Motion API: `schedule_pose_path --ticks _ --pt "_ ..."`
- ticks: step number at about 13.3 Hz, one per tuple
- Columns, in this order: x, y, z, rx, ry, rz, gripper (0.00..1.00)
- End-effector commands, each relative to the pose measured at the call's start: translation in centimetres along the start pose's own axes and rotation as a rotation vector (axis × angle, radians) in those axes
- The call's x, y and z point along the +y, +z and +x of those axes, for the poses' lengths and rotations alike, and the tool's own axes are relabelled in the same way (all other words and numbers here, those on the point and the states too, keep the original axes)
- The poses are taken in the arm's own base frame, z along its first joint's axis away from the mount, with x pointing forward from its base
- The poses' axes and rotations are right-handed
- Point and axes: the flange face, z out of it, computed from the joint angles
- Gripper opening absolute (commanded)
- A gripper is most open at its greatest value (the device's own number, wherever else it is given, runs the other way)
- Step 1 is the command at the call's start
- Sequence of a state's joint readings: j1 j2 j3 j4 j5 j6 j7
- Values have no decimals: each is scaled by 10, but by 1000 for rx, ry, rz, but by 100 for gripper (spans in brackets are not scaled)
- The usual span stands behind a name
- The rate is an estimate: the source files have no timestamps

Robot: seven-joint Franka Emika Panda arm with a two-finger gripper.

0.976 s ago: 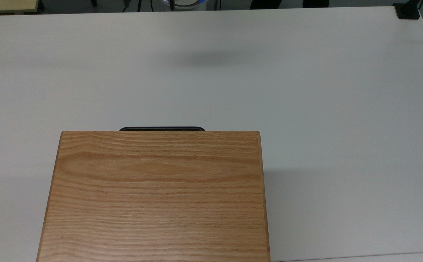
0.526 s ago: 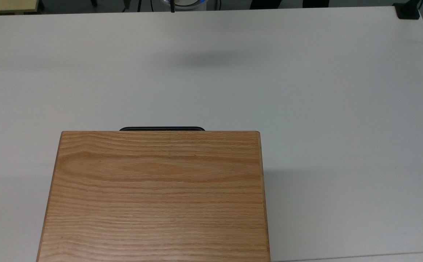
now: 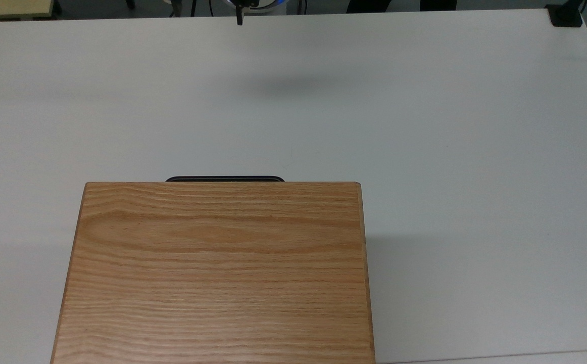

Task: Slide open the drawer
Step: 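Move the gripper from rest toward the wooden cabinet's upper drawer, then lower the open gripper down to the black bar handle of the upper drawer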

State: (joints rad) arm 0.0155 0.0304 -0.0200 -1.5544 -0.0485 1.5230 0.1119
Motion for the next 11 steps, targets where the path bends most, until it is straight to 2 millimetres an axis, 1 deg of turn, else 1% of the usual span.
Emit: schedule_pose_path --ticks 1,3,5,8,9,11 --pt "8 -3 4 24 155 -66 100" --pt "11 -2 6 34 328 -55 100" --pt "5 6 14 30 499 -14 100" --pt "-2 3 28 90 778 95 100" --pt "-1 1 32 113 857 116 100" --pt "7 5 44 149 1018 155 100"
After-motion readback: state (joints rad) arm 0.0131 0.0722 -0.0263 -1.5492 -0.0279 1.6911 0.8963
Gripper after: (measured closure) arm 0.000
